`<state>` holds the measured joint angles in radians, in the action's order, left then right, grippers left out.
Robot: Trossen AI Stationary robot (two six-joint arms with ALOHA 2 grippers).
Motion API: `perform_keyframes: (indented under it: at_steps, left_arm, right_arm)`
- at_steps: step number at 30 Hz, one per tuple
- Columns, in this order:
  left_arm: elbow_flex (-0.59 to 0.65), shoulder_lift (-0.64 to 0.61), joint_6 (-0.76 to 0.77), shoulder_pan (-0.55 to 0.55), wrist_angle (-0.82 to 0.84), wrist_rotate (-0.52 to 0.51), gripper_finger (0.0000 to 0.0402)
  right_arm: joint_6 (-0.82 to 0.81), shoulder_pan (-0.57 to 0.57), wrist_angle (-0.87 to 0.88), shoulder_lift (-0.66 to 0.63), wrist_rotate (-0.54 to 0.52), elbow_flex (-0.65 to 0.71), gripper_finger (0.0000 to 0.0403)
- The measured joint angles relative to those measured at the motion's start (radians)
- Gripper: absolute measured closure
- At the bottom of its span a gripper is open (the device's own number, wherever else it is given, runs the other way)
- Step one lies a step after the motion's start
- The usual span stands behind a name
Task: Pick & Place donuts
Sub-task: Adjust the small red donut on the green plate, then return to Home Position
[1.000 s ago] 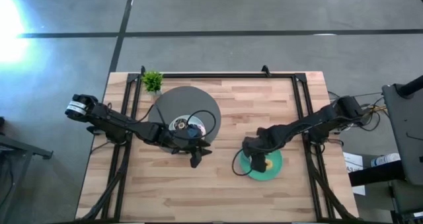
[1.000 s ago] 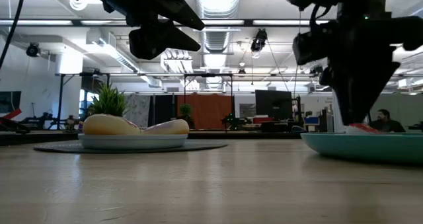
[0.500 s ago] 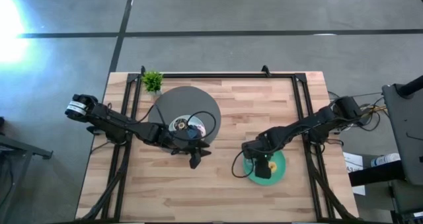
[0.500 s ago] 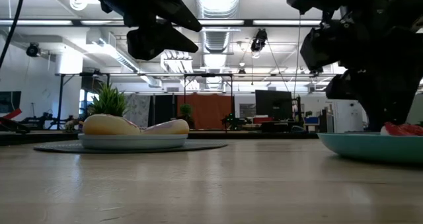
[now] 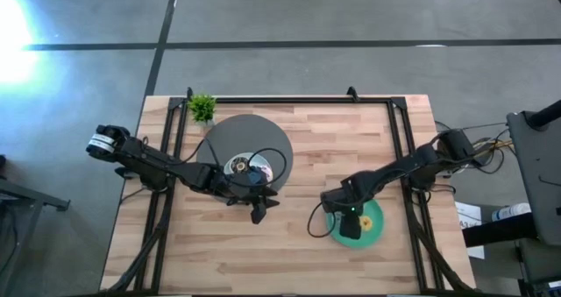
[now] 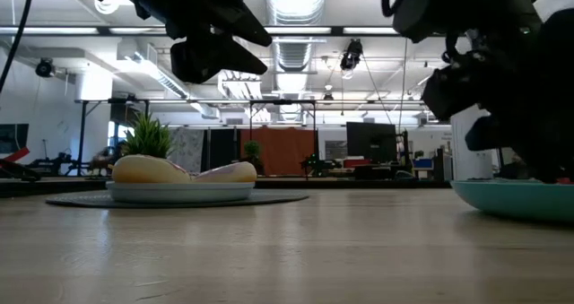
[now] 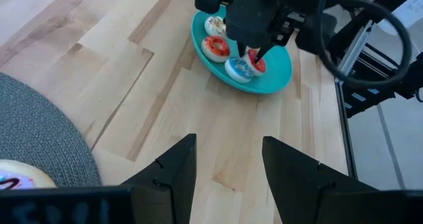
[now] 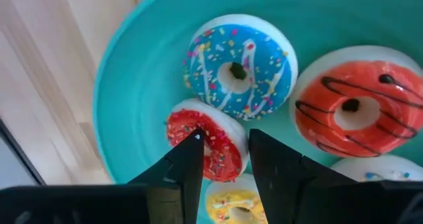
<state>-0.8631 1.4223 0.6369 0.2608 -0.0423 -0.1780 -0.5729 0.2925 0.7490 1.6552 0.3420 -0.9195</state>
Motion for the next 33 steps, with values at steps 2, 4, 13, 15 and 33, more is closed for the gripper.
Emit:
perform_keyframes:
  at_steps: [2, 4, 13, 15, 33]
  left_arm:
    - [0.0, 0.0, 0.0, 0.0, 0.002, 0.0, 0.0255]
    - [0.0, 0.0, 0.0, 0.0, 0.002, 0.0, 0.0255]
    - [0.0, -0.003, -0.001, 0.0, 0.004, -0.007, 0.0255]
    - [-0.004, -0.011, -0.004, 0.0, 0.006, -0.007, 0.0255]
    - [0.0, -0.309, -0.081, 0.001, 0.094, -0.013, 0.0255]
  right_arm:
    - [-0.008, 0.011, 0.009, 0.001, 0.0, 0.0, 0.029]
    - [-0.008, 0.02, 0.02, -0.006, 0.0, -0.003, 0.0287]
    - [-0.05, 0.026, 0.042, -0.102, -0.144, -0.008, 0.0262]
    - [-0.038, 0.027, 0.043, -0.124, -0.148, -0.008, 0.0254]
    - [0.057, 0.153, -0.004, -0.43, -0.597, -0.015, 0.0232]
